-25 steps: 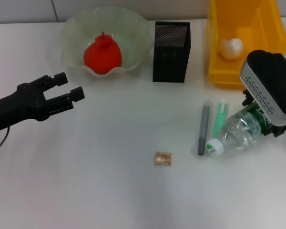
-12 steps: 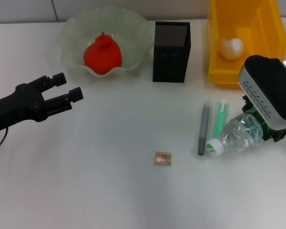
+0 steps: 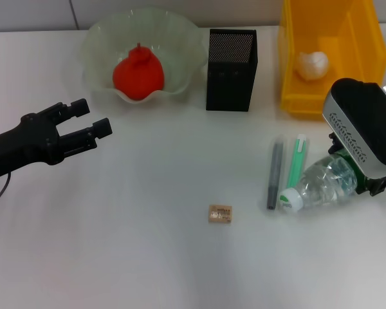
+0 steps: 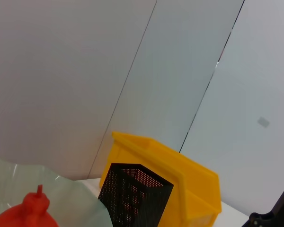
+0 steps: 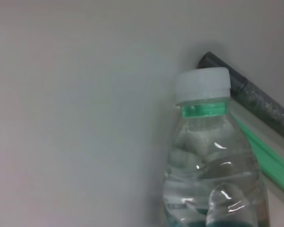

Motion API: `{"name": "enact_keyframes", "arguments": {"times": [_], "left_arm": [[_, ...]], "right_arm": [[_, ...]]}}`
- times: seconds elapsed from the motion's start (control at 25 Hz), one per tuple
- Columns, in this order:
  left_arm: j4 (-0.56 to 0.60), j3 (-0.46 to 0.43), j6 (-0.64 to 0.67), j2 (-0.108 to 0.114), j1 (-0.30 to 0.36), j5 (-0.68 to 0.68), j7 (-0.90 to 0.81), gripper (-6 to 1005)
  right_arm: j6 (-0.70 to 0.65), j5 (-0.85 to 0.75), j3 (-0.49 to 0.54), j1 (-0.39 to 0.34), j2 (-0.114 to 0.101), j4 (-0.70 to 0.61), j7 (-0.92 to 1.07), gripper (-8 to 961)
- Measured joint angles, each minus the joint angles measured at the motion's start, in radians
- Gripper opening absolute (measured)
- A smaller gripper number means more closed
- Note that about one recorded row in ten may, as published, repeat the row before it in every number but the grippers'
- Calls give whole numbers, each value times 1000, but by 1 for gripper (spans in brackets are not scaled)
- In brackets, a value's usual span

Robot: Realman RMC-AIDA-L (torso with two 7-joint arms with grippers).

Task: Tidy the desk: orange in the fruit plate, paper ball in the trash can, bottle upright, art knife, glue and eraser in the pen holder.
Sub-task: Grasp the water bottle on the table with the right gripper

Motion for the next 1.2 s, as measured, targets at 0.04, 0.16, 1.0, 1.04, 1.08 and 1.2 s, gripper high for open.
{"name": "enact_keyframes", "arguments": {"times": [0.04,0.16,1.0,1.04,1.08,1.2], "left_arm": [[0,0,0,0,0,0,0,802],[0,0,1,0,1,0,0,802],[0,0,8,3,4,1,-1,798],[0,0,8,3,4,1,-1,797],[0,0,9,3,5,1,-1,797],[0,0,12,4,6,0,-2,797]], "right_arm": [[0,0,0,0,0,2,2,838],[0,0,0,0,0,3,3,838],[10,2,2,-13,2,-3,9,776],[9,3,3,-13,2,-4,9,775],[9,5,5,-13,2,-5,10,773],[5,10,12,-13,2,-17,11,770]]}}
